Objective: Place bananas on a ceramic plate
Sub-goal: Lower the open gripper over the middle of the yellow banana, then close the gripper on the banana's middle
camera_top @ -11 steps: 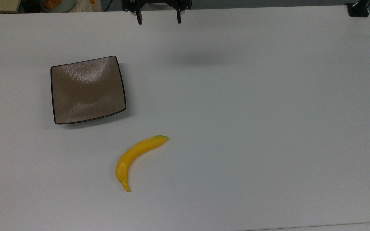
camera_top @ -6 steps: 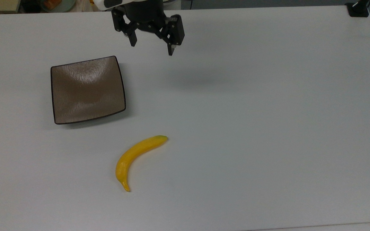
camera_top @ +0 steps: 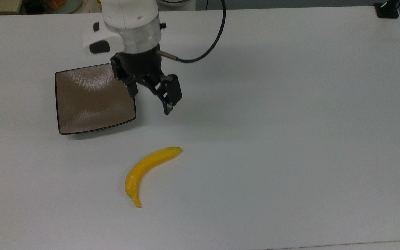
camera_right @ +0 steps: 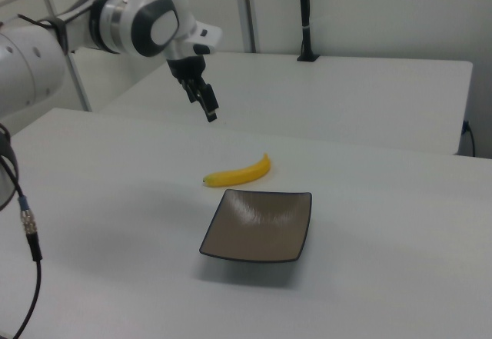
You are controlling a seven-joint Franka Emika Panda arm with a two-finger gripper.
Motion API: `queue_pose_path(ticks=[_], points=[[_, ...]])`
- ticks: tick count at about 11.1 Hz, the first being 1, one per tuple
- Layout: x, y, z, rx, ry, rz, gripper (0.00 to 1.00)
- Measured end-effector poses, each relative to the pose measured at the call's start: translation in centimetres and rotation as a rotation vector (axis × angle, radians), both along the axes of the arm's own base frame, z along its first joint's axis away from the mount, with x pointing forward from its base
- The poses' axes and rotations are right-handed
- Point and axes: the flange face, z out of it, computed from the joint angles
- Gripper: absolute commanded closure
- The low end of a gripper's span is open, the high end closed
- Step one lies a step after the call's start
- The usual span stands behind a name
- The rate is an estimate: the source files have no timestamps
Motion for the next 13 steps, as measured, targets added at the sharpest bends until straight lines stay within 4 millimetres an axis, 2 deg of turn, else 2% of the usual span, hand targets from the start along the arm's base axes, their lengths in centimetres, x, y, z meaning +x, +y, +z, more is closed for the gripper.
queue_pose_path(ticks=[3,7,9,13], points=[[3.3,-1.3,-6.0,-0.007,0.002,-0.041,0.0],[5.8,-2.3,-12.6,-0.025,-0.02,-0.056,0.0],[6.9,-2.1,-14.6,-0.054,-0.067,-0.043,0.0],[7.9,-1.4,-17.7,-0.141,-0.123,0.008,0.0]])
